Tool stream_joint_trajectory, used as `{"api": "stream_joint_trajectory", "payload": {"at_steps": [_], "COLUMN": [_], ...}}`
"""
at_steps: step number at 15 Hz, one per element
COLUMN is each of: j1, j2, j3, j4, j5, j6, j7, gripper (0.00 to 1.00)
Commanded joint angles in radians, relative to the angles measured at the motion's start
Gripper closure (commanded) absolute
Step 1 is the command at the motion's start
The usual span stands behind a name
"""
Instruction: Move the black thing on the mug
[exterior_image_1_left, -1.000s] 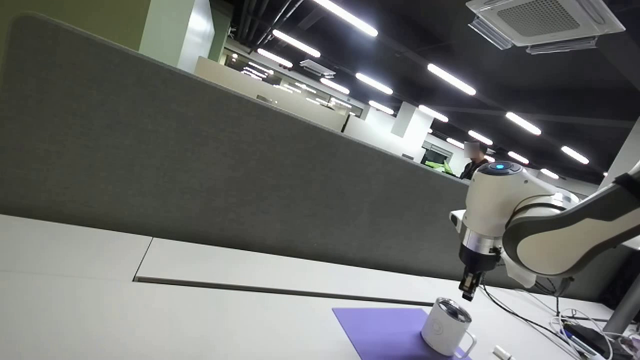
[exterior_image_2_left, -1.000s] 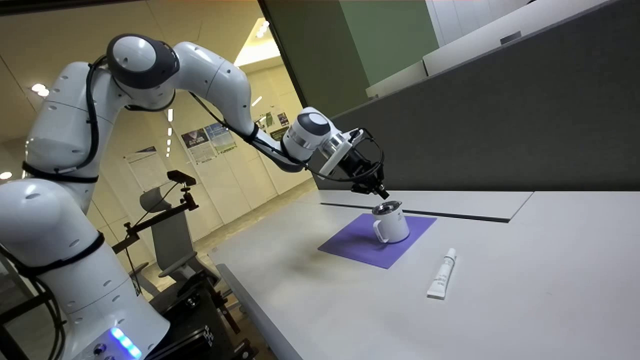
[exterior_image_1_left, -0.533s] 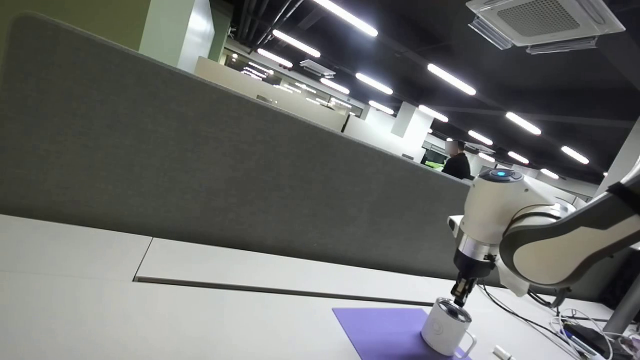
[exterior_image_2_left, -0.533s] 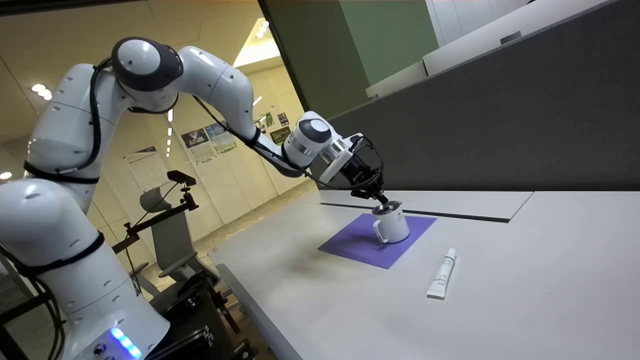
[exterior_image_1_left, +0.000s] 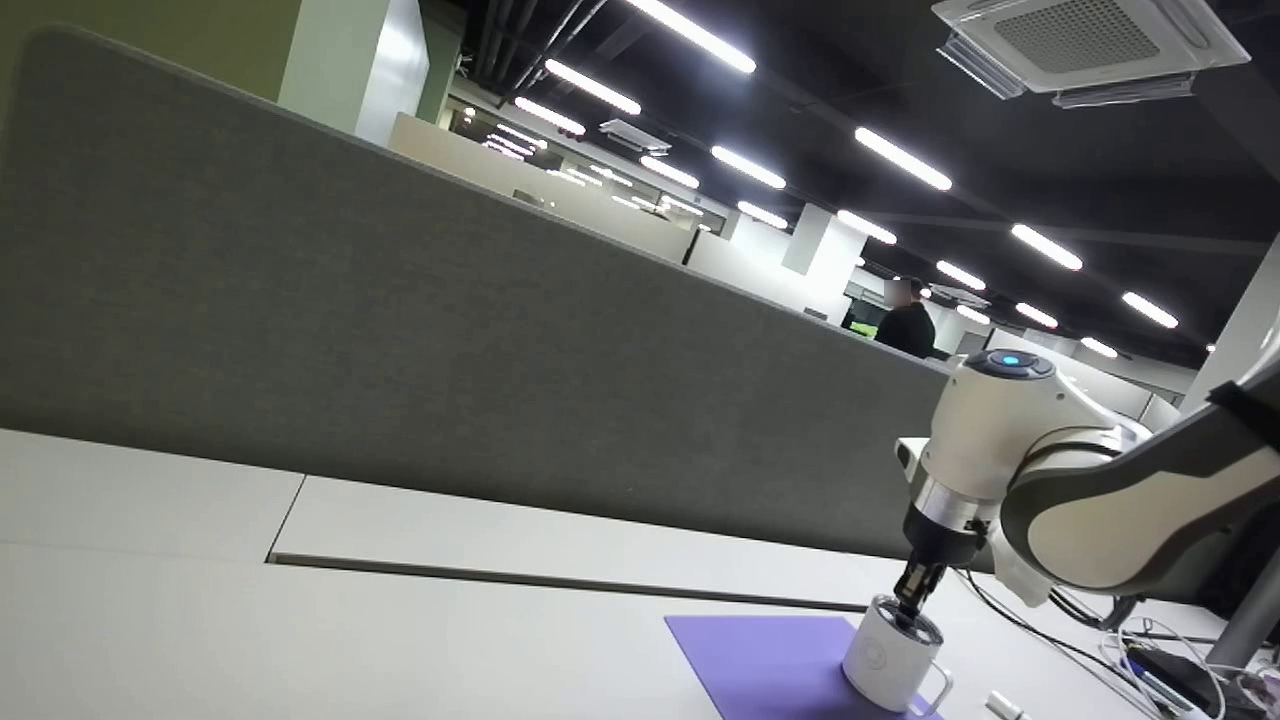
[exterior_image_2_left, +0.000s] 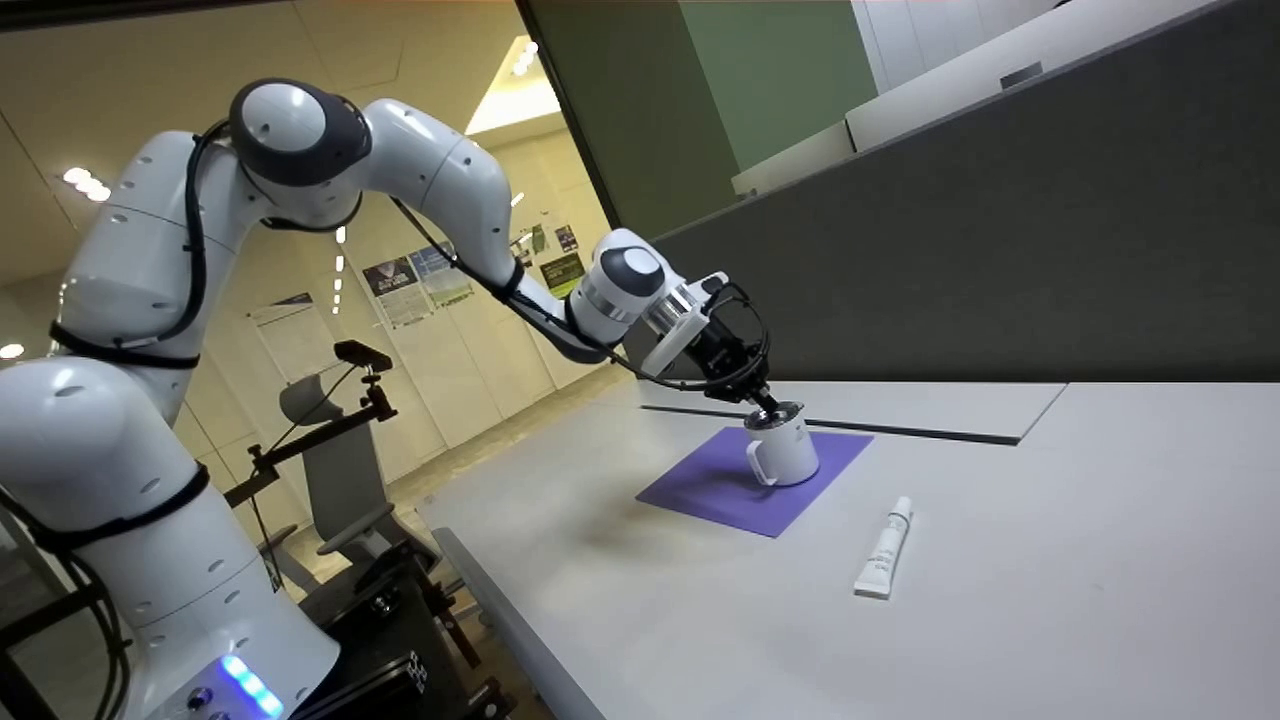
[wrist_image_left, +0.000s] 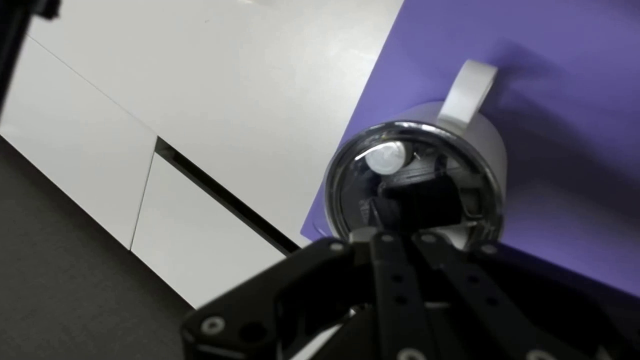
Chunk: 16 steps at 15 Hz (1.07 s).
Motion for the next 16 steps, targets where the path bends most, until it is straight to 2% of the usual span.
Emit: {"api": "stream_joint_trajectory", "payload": {"at_steps": [1,5,11,16], "j1": [0.029,0.045,0.057,0.08], "j2": [-0.004,-0.007,-0.015,-0.007], "j3": [-0.029,-0.046,-0.059,-0.098], "j4": [-0.023,-0.037,-0.027,-0.016], "j5": [0.018,0.039,0.102,0.098], "j6": [0.032,0.051,0.011,0.004], "j7": [0.035,0.035,0.022,0.024], "gripper": [1.0,1.0,1.0,1.0]}}
